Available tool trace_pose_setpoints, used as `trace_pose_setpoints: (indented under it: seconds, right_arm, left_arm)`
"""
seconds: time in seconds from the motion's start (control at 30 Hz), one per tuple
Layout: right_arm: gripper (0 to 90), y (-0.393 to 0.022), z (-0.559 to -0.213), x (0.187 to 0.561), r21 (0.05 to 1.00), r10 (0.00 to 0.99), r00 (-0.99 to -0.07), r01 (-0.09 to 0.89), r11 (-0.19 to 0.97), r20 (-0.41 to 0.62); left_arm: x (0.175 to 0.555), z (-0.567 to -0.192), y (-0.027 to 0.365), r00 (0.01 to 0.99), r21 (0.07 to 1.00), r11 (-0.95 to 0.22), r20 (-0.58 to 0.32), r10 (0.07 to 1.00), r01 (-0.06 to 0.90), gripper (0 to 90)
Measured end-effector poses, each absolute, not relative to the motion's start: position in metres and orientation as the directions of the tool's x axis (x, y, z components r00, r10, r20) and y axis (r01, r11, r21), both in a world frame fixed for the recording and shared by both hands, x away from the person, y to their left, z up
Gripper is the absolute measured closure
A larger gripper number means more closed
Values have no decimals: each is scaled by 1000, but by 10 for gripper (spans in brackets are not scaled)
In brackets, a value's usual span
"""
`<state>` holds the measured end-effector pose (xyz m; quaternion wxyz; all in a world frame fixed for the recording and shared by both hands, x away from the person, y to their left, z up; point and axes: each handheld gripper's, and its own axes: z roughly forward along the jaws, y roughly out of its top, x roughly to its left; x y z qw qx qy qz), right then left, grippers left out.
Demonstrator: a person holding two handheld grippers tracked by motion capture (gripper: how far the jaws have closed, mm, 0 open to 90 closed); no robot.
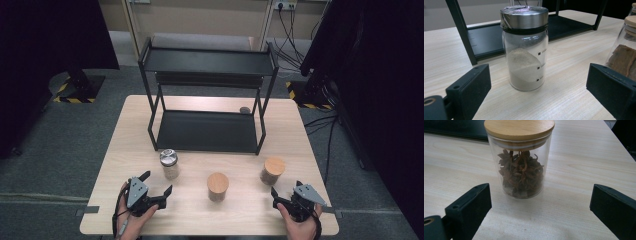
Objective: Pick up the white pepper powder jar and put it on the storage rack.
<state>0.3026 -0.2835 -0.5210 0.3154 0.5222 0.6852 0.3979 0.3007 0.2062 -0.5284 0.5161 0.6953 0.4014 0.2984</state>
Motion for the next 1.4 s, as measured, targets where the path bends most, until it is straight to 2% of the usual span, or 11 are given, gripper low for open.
trace_pose_setpoints:
  seconds: [0.4,0.63,1.4]
  right_arm:
    - [39,-285,-521,303,873,967,-255,471,126,-2]
    - [39,-285,-521,304,872,966,-257,473,124,2]
    - [39,-286,-521,305,867,965,-260,486,112,21]
  left_arm:
    - [303,-528,206,495,960,-135,-3,869,243,72]
    - [307,-519,205,489,970,-127,10,872,207,89]
    - [334,-500,193,492,973,-137,29,870,184,158]
